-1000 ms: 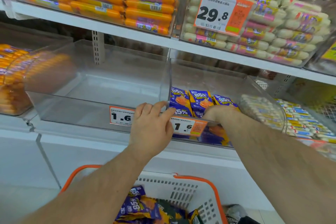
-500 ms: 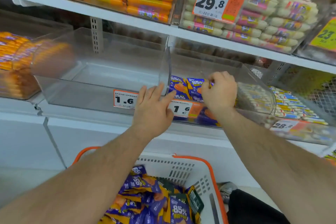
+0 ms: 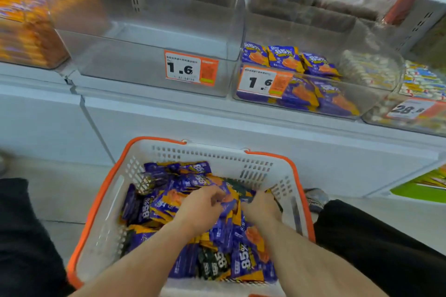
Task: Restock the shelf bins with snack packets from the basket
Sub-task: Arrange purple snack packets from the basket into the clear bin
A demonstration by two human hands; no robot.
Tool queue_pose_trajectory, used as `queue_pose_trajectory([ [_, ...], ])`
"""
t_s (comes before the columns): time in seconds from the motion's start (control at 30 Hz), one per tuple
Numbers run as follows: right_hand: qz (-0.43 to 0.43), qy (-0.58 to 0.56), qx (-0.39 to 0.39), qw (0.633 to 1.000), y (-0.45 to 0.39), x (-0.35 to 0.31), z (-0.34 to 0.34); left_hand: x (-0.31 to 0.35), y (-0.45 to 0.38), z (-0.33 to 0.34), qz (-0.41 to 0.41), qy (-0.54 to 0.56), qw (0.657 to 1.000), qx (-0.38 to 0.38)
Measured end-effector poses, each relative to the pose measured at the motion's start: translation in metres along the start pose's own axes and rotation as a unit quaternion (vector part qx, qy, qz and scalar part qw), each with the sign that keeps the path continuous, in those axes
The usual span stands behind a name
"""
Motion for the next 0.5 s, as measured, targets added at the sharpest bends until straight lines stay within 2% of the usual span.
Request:
queue_pose_trajectory([
  [0.23, 0.066, 0.037, -0.077, 0.994, -0.002, 0.013, 0.035, -0.013, -0.006, 0.001, -0.047, 0.038, 0.998, 0.005],
  [0.3, 0.076, 0.014, -0.103, 0.992, -0.005, 0.015, 0.041, -0.015, -0.007, 0.002, -0.049, 0.033, 0.998, 0.003],
  [0.5, 0.121, -0.032, -0.11, 0.986, -0.004, 0.015, 0.03, -0.022, -0.006, 0.005, -0.076, 0.053, 0.996, 0.003],
])
Point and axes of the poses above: each hand's wrist, its own y-axis away from the middle knuckle, its own z-axis out of the palm, x = y × z, the point moved 3 cm from there along -y, towards the middle knuckle, and after that the axes turned 6 degrees about -x, right-handed, at the moved point
